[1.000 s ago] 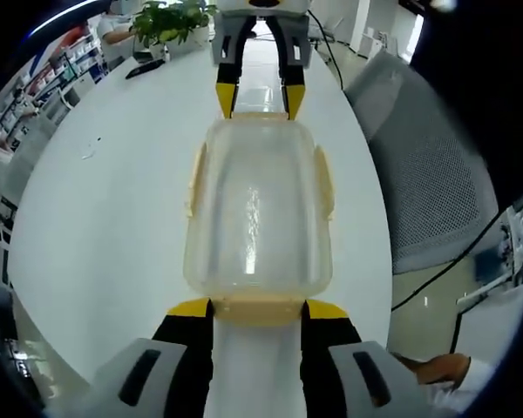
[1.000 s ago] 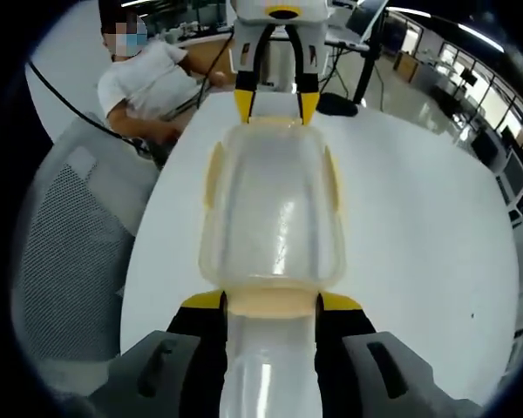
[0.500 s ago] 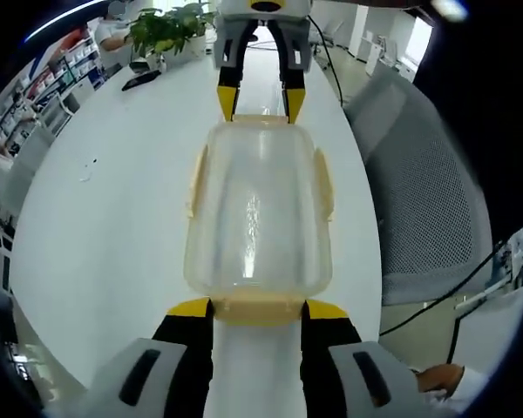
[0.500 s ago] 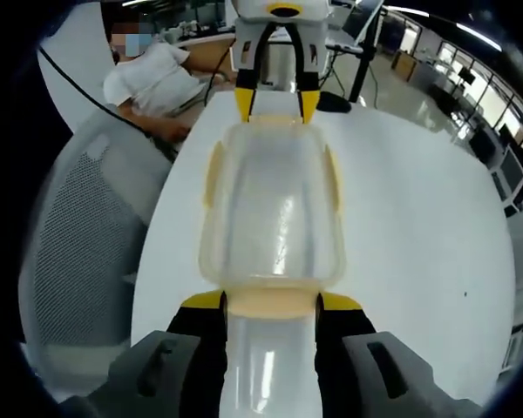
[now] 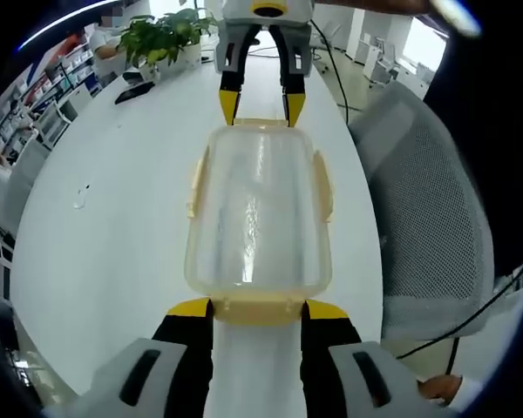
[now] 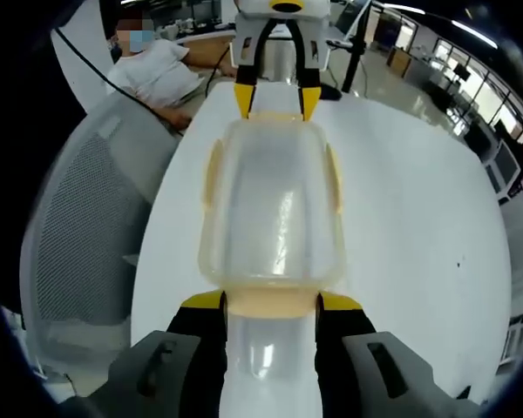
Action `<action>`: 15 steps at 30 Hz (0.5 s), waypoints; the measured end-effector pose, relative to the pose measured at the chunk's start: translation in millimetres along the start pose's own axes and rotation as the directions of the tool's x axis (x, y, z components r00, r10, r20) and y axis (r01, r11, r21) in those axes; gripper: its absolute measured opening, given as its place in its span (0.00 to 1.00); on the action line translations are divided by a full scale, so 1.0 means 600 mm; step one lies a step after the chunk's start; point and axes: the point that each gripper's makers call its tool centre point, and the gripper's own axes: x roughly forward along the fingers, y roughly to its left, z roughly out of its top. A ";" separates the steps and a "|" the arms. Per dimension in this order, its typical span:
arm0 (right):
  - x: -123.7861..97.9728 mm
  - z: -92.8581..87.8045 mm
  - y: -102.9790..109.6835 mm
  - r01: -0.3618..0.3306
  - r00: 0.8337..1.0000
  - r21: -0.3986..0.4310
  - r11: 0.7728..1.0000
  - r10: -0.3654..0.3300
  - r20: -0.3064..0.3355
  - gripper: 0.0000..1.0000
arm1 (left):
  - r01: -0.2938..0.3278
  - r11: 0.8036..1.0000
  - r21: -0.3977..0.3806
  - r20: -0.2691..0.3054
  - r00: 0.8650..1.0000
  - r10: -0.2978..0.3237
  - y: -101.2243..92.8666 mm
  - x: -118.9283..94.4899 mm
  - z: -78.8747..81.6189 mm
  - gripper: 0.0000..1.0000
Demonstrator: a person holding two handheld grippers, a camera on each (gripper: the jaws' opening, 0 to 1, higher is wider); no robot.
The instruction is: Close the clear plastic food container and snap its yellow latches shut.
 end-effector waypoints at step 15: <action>-0.031 -0.062 -0.012 0.016 1.000 0.003 1.000 -0.016 -0.013 0.36 | -0.019 1.000 0.009 0.026 0.999 0.019 0.012 0.031 0.067 0.33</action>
